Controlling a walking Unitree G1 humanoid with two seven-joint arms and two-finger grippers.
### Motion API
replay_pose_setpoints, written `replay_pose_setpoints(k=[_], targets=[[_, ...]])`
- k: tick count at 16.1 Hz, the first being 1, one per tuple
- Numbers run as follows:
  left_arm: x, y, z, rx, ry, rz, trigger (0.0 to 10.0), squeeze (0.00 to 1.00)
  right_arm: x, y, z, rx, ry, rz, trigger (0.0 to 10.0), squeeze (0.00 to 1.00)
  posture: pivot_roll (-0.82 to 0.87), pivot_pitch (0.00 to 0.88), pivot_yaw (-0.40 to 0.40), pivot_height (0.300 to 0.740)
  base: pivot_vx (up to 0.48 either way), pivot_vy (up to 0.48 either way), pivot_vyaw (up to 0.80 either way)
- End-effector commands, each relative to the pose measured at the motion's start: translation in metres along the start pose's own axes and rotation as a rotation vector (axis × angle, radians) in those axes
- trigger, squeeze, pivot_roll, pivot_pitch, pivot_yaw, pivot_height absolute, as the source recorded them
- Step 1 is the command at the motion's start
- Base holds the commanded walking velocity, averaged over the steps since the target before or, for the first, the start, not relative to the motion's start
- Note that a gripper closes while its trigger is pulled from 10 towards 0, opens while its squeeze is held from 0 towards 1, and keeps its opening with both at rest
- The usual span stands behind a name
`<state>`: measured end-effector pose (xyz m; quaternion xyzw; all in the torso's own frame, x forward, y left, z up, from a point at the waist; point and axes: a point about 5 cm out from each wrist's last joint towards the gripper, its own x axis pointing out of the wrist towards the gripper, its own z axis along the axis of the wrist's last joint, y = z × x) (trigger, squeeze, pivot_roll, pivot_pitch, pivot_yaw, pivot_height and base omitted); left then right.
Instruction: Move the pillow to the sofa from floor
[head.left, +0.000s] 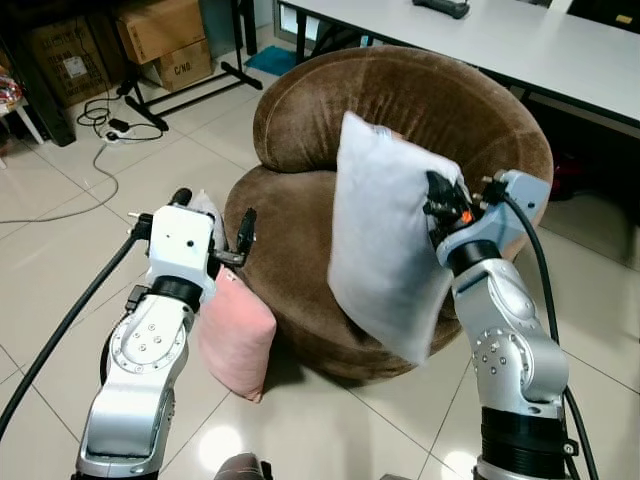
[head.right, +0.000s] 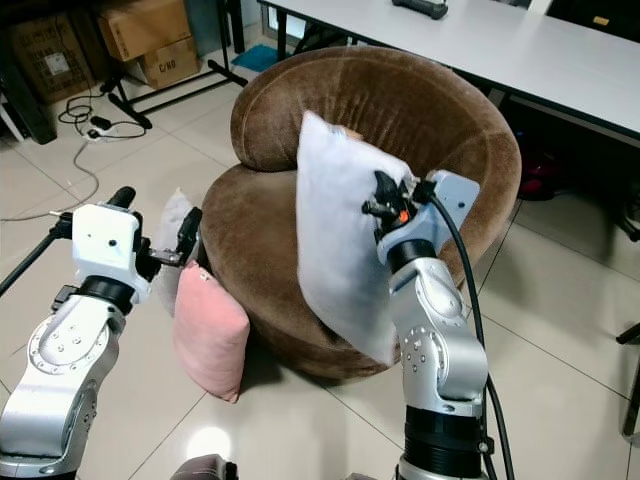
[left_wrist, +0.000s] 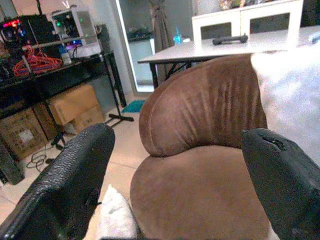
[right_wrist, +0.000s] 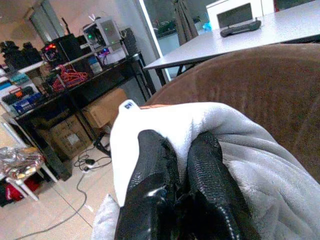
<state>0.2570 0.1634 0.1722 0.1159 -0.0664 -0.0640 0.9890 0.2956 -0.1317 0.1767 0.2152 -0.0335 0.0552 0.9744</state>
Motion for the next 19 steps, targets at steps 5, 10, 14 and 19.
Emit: replay_pose_setpoints(k=[5,10,14,19], targets=[[-0.0019,-0.0001,0.0023,-0.018,-0.023,-0.013,10.0,0.00,-0.0015,0.0019,0.0003,0.007,0.001,0.023,10.0,0.00,0.11,0.000,-0.048,0.740,0.052,0.000,0.00],[-0.0018,-0.0007,0.0011,-0.020,-0.021,-0.018,10.0,0.00,-0.0020,-0.0008,-0.0002,-0.002,0.007,0.012,10.0,0.00,0.10,0.000,-0.046,0.740,0.308,0.000,-0.80],[-0.0018,-0.0006,0.0010,-0.018,-0.020,-0.018,10.0,0.00,-0.0020,-0.0009,-0.0004,-0.007,0.005,0.014,10.0,0.00,0.11,0.000,-0.047,0.740,0.314,0.000,0.00],[-0.0027,-0.0001,0.0015,-0.015,-0.024,-0.017,10.0,0.00,-0.0011,0.0074,-0.0009,-0.044,0.016,0.084,10.0,0.00,0.12,0.000,-0.055,0.740,0.314,0.000,0.32]])
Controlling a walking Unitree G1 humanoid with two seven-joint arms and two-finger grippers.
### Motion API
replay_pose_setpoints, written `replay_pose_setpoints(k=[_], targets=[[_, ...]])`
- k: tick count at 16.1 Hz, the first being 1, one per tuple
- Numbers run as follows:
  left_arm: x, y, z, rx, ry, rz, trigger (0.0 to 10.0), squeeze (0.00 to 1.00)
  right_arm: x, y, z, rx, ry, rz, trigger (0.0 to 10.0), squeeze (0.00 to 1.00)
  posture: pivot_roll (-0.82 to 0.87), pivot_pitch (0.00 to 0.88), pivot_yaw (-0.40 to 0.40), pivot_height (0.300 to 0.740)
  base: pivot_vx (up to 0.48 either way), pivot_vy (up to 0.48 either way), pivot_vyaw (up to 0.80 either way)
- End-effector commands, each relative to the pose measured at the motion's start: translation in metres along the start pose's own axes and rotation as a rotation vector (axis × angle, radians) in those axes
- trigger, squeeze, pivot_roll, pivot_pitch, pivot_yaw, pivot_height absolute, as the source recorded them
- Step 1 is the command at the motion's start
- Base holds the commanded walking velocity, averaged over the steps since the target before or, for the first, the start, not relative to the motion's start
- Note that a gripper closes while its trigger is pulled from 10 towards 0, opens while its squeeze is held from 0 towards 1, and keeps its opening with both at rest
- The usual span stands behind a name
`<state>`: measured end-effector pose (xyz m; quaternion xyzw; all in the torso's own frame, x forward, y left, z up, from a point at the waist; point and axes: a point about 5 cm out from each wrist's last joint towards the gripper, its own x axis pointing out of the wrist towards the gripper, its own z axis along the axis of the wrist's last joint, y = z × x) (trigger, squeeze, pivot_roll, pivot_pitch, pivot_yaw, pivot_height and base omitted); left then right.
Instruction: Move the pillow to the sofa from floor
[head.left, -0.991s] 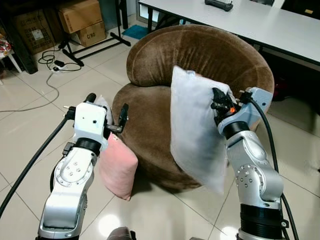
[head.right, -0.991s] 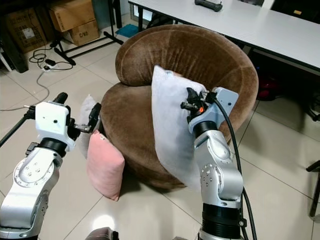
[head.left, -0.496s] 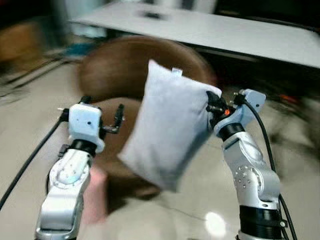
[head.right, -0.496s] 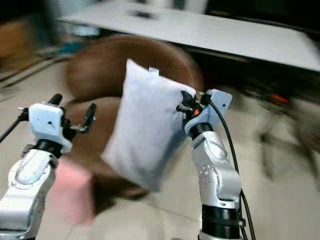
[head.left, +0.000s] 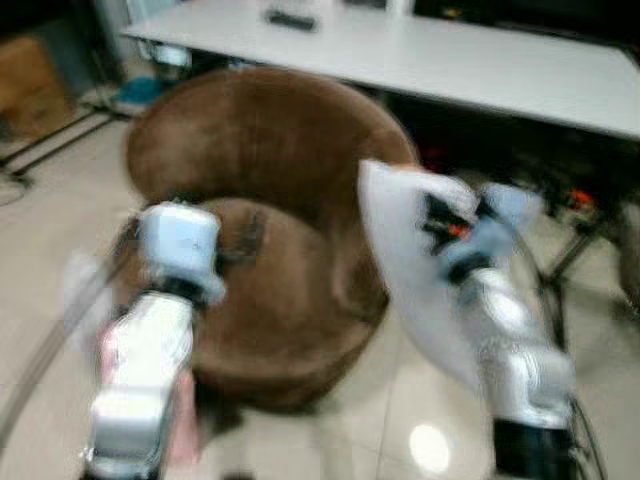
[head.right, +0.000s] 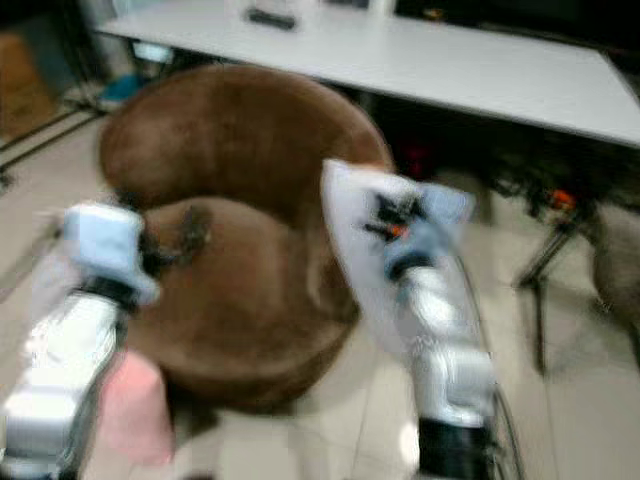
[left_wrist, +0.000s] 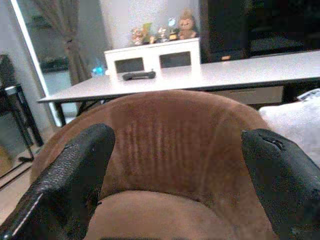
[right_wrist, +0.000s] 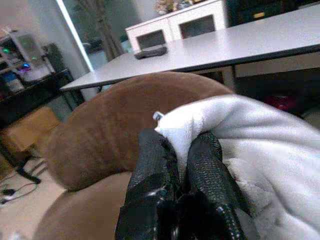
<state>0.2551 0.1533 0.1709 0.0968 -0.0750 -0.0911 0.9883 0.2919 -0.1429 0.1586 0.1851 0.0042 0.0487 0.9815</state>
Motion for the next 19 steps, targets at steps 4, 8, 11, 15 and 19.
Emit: replay_pose_setpoints(k=[4,8,11,15,19], targets=[[-0.004,0.011,0.002,0.030,-0.007,0.033,10.0,0.00,0.004,0.042,0.028,0.045,-0.119,0.231,10.0,0.00,0.13,0.000,-0.061,0.740,0.315,0.000,0.80],[-0.003,0.010,0.003,0.032,-0.010,0.033,10.0,0.00,0.008,0.059,0.059,0.043,-0.191,0.334,10.0,0.00,0.13,0.000,-0.061,0.740,0.313,0.000,0.60],[-0.003,0.010,0.003,0.034,-0.009,0.033,10.0,0.00,0.013,0.061,0.066,0.025,-0.209,0.324,10.0,0.00,0.13,0.000,-0.065,0.740,0.310,0.000,0.00],[-0.003,0.012,0.002,0.035,-0.003,0.038,10.0,0.00,0.019,0.045,0.055,-0.011,-0.152,0.213,10.0,0.00,0.13,0.000,-0.070,0.740,0.307,0.000,0.00],[0.000,0.012,0.000,0.039,0.003,0.028,10.0,0.00,0.021,0.037,0.044,-0.020,-0.091,0.163,10.0,0.00,0.12,0.000,-0.064,0.740,0.307,0.000,-0.80]])
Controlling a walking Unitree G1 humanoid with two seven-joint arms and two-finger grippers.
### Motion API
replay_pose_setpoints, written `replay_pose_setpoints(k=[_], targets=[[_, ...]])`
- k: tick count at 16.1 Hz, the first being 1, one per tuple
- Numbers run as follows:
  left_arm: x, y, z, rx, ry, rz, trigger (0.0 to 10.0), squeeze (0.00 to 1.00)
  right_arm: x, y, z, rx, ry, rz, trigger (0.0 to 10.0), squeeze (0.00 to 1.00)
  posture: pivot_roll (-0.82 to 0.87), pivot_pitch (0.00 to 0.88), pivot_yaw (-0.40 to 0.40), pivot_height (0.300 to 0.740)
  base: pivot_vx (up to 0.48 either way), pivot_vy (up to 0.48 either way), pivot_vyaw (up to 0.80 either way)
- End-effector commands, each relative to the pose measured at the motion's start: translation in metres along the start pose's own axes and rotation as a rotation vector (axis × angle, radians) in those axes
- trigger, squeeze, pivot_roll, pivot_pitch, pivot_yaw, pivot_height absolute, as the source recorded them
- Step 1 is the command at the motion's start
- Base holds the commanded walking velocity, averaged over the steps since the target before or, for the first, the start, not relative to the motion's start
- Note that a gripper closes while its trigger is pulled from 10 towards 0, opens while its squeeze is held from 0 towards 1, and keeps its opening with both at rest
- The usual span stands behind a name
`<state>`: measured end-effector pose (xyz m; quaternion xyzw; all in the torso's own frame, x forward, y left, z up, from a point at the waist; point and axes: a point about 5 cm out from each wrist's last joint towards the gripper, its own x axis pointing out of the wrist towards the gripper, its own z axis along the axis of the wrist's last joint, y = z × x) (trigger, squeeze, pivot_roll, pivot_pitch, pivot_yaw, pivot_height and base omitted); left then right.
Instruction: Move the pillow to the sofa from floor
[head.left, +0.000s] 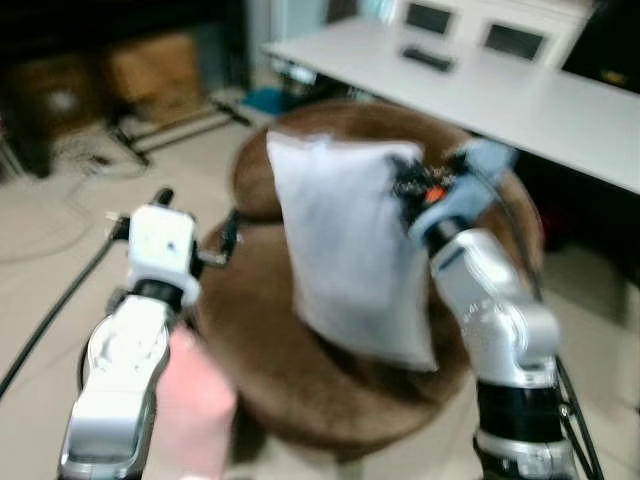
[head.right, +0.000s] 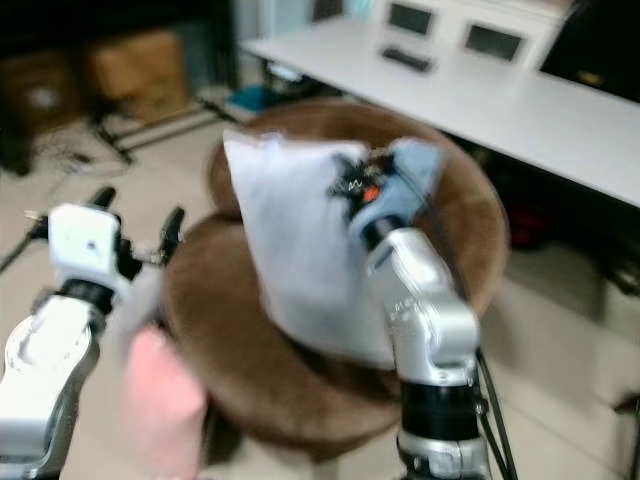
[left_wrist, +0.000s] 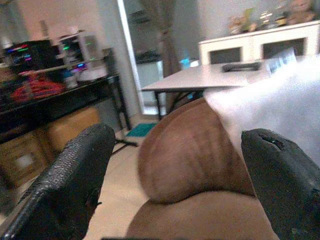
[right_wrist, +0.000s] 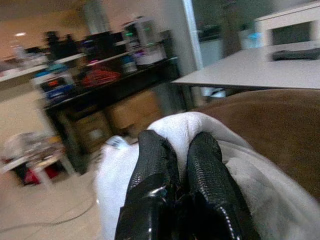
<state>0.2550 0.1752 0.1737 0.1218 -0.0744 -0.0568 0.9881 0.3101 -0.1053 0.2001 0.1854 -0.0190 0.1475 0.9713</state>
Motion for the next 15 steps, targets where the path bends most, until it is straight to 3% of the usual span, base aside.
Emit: replay_pose_setpoints(k=[1,10,15], targets=[[0.003,-0.010,0.002,-0.016,-0.010,-0.036,10.0,0.00,-0.003,-0.011,0.018,-0.033,-0.081,-0.040,10.0,0.00,0.12,0.000,-0.064,0.740,0.307,0.000,-0.80],[0.004,-0.006,0.003,-0.002,-0.018,-0.038,10.0,0.00,-0.003,-0.001,0.013,-0.021,-0.068,0.027,10.0,0.00,0.13,0.000,-0.058,0.740,0.301,0.000,0.00],[0.003,-0.006,0.002,0.019,-0.008,-0.030,10.0,0.00,-0.004,0.003,0.009,-0.024,-0.054,0.055,10.0,0.00,0.14,0.000,-0.057,0.740,0.000,0.000,0.00]])
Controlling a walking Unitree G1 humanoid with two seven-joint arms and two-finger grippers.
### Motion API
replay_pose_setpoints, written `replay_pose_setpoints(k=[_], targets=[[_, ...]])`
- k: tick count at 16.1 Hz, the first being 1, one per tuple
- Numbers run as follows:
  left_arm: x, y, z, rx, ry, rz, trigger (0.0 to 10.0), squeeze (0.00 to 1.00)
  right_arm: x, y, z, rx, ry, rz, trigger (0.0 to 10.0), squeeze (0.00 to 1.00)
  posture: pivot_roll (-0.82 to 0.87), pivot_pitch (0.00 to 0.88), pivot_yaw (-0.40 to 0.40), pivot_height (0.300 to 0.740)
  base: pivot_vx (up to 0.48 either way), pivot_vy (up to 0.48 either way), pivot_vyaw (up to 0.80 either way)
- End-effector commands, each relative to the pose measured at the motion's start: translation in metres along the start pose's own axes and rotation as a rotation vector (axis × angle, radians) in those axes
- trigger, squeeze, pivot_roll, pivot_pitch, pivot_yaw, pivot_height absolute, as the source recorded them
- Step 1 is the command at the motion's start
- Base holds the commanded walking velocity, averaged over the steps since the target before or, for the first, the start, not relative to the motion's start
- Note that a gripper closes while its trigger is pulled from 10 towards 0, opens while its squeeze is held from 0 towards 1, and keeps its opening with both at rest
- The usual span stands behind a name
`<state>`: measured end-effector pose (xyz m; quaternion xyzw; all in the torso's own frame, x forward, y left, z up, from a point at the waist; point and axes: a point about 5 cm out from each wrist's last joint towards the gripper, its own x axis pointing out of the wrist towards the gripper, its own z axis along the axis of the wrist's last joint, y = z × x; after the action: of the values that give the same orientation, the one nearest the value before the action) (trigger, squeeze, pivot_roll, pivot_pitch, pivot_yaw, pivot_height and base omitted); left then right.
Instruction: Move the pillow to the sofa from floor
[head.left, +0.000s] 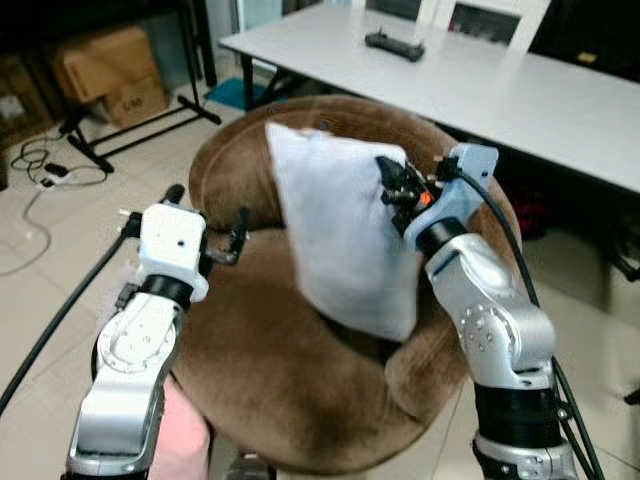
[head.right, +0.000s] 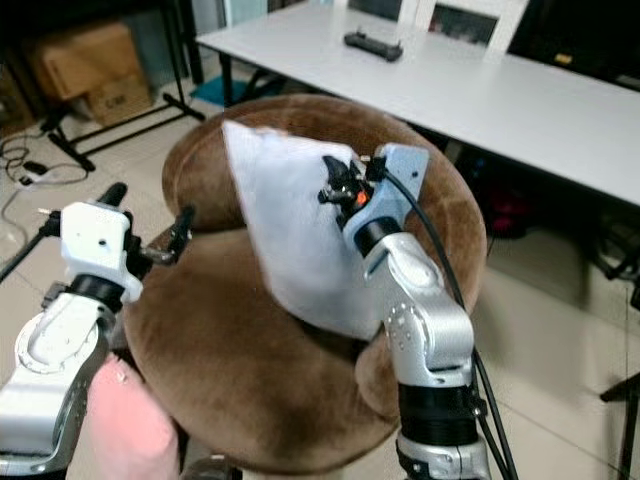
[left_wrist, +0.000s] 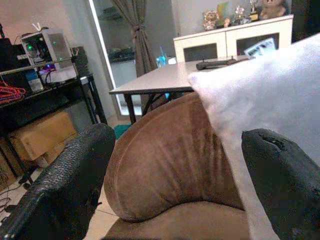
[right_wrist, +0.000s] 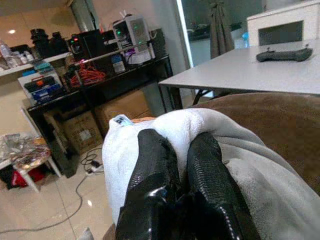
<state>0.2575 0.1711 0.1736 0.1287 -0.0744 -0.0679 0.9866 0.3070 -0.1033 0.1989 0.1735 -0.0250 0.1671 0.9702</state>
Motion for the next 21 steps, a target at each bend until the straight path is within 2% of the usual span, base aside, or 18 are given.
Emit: replay_pose_setpoints(k=[1,15,17,18,21], targets=[[0.000,-0.002,0.002,0.007,-0.006,-0.007,10.0,0.00,-0.001,0.001,0.011,-0.001,-0.053,0.014,10.0,0.00,0.14,0.000,-0.057,0.740,0.000,0.000,0.00],[0.000,-0.002,0.002,0.007,-0.006,-0.007,10.0,0.00,-0.001,0.001,0.011,-0.001,-0.053,0.014,10.0,0.00,0.14,0.000,-0.057,0.740,0.000,0.000,0.00],[-0.013,-0.004,-0.008,0.015,0.051,-0.019,10.0,0.00,0.031,0.034,-0.004,-0.074,0.078,0.173,10.0,0.00,0.14,0.000,-0.079,0.740,0.000,0.000,0.00],[-0.015,-0.004,-0.009,0.015,0.057,-0.020,10.0,0.00,0.033,0.038,-0.006,-0.085,0.092,0.189,10.0,0.00,0.14,0.000,-0.079,0.740,0.000,0.000,0.00],[-0.011,-0.006,-0.008,0.012,0.049,-0.029,10.0,0.00,0.030,0.034,-0.005,-0.093,0.081,0.182,10.0,0.00,0.13,0.000,-0.069,0.740,0.000,0.000,0.00]])
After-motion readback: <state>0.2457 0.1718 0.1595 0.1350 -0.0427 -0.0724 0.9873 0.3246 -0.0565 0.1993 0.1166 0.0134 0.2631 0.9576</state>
